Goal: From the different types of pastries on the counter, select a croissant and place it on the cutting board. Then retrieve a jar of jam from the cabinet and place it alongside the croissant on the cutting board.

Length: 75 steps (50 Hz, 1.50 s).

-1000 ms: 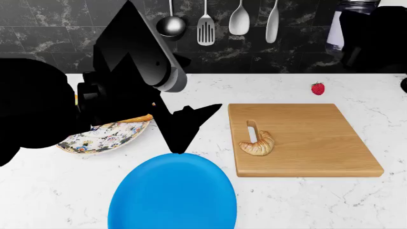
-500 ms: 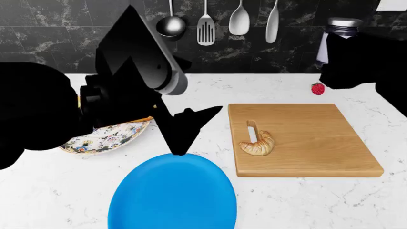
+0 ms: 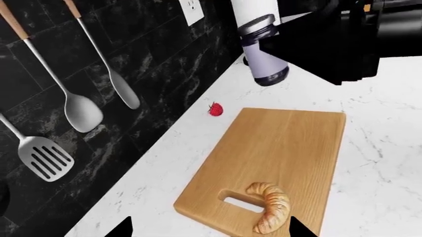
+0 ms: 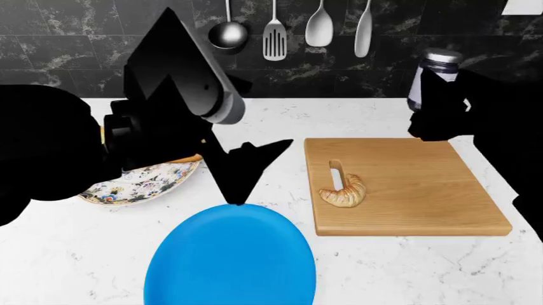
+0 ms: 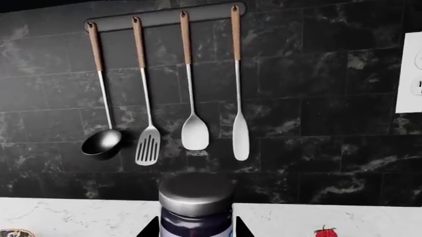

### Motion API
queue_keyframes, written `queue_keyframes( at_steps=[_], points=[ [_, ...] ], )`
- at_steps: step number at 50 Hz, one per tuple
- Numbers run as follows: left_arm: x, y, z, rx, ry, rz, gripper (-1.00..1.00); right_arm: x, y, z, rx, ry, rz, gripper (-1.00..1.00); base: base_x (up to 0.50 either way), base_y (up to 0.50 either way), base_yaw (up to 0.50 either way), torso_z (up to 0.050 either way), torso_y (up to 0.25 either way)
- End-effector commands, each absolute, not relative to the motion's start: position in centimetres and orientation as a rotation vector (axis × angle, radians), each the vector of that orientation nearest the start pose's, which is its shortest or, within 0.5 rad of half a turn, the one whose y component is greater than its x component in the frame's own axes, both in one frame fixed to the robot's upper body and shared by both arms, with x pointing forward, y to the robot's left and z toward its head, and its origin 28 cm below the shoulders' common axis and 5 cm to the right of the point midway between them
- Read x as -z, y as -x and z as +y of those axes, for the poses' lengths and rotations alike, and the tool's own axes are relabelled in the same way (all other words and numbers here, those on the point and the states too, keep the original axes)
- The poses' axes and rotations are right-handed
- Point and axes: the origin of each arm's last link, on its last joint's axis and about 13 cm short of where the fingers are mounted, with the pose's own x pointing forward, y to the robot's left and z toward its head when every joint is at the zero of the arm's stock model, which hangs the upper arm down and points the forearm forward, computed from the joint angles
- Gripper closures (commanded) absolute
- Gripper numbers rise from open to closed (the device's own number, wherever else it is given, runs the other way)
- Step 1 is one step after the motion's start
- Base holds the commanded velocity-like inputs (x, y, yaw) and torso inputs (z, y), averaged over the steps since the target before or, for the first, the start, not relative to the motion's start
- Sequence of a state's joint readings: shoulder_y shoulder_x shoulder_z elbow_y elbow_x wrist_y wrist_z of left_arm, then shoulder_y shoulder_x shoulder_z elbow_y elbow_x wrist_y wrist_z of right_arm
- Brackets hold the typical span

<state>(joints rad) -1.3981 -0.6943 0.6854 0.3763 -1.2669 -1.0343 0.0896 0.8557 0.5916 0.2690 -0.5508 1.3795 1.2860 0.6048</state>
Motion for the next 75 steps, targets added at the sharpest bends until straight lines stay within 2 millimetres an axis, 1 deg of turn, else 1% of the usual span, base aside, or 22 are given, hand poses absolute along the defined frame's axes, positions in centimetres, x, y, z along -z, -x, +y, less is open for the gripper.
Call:
queue_keyframes(
  at_steps=[1, 5, 10, 21, 36, 45, 52, 59, 63, 68, 70, 75],
  points=[
    [-31.9, -26.5, 22.0, 0.95, -0.41, 0.052, -1.0, -27.2, -22.3, -17.3, -0.173, 0.006, -0.136, 1.0, 0.0, 0.0, 0.0, 0.0, 0.0],
    [-31.8, -26.5, 22.0, 0.951, -0.41, 0.052, -1.0, -26.6, -22.5, -17.4, -0.174, 0.053, -0.133, 1.0, 0.0, 0.0, 0.0, 0.0, 0.0],
    [-31.8, -26.5, 22.0, 0.951, -0.41, 0.052, -1.0, -25.9, -22.9, -17.6, -0.158, 0.063, -0.131, 1.0, 0.0, 0.0, 0.0, 0.0, 0.0],
    [-31.8, -26.5, 21.9, 0.953, -0.41, 0.052, -1.0, -24.8, -24.0, -17.5, -0.116, 0.012, -0.132, 1.0, 0.0, 0.0, 0.0, 0.0, 0.001],
    [-32.7, -26.5, 21.8, 0.953, -0.418, 0.038, -1.0, -23.2, -25.5, -17.5, -0.066, -0.036, -0.107, 1.0, 0.0, 0.0, 0.0, 0.001, 0.001],
    [-32.7, -26.5, 21.8, 0.953, -0.417, 0.037, -1.0, -22.5, -26.1, -17.3, -0.053, -0.02, -0.104, 1.0, 0.0, 0.0, 0.0, 0.0, 0.0],
    [-32.6, -26.5, 21.9, 0.952, -0.417, 0.039, -1.0, -21.3, -26.5, -17.1, -0.055, -0.009, -0.117, 1.0, 0.0, 0.0, 0.0, 0.0, 0.001],
    [-32.6, -26.5, 22.0, 0.949, -0.416, 0.038, -1.0, -20.4, -26.2, -17.3, -0.051, 0.017, -0.124, 1.0, 0.0, 0.0, 0.0, 0.0, 0.0],
    [-32.6, -26.4, 22.1, 0.946, -0.415, 0.037, -1.0, -19.9, -25.7, -17.5, -0.05, 0.032, -0.125, 1.0, -0.01, 0.0, -0.01, 0.0, 0.0],
    [-32.7, -26.3, 22.2, 0.943, -0.415, 0.035, -1.0, -19.4, -25.0, -17.8, -0.064, 0.044, -0.072, 1.0, -0.01, 0.0, -0.01, 0.0, -0.004],
    [-32.7, -26.3, 22.2, 0.943, -0.415, 0.035, -1.0, -19.5, -24.7, -18.0, -0.07, 0.047, -0.041, 1.0, -0.01, -0.01, -0.01, 0.0, -0.006],
    [-32.7, -26.3, 22.2, 0.941, -0.415, 0.035, -1.0, -20.8, -23.9, -18.6, -0.088, 0.063, 0.021, 1.0, 0.0, -0.01, -0.01, 0.0, -0.006]
  ],
)
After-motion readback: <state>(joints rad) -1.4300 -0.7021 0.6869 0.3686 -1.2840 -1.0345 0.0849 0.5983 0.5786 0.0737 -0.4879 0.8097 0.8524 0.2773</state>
